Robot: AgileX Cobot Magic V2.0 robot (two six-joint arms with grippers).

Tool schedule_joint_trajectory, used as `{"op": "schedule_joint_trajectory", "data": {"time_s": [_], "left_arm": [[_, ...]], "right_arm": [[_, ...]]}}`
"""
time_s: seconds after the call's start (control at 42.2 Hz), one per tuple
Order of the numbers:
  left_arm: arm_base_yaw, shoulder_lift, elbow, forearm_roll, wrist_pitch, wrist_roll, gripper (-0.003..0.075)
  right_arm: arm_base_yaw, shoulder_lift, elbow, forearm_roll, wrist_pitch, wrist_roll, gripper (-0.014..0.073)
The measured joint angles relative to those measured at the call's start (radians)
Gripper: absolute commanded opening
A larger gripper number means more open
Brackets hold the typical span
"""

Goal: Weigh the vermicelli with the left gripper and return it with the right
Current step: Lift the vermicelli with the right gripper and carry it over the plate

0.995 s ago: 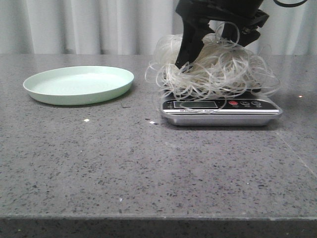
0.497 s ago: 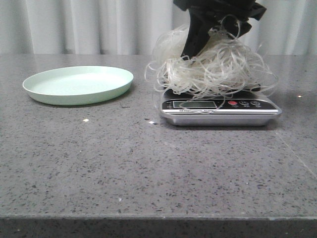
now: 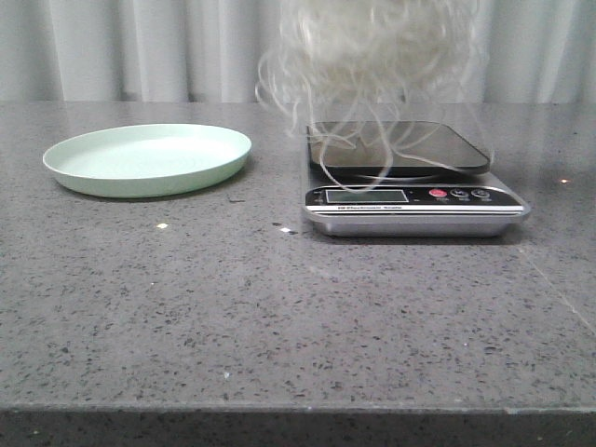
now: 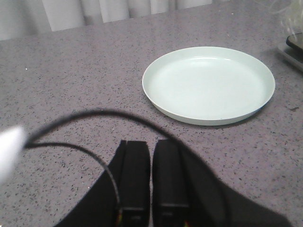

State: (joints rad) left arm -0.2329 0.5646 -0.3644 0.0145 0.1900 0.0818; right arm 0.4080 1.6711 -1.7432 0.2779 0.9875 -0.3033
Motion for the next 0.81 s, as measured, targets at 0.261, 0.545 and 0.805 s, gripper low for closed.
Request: {"op": "schedule_joint_trajectory", "data": {"time_s": [0.261, 0.545, 0.805], "left_arm": [[0.0, 0.0, 0.0, 0.0, 0.0, 0.0, 0.0137], [0.0, 0.0, 0.0, 0.0, 0.0, 0.0, 0.0137], [0.0, 0.0, 0.0, 0.0, 0.0, 0.0, 0.0137]], "right_arm": [[0.007, 0.0, -0.155, 0.085, -0.011, 0.0, 0.0152], [0.13, 0.076, -0.243, 0.141, -0.108, -0.026, 0.0152], [0.212, 0.227, -0.251, 0.145, -0.186, -0.03, 0.0152]]}}
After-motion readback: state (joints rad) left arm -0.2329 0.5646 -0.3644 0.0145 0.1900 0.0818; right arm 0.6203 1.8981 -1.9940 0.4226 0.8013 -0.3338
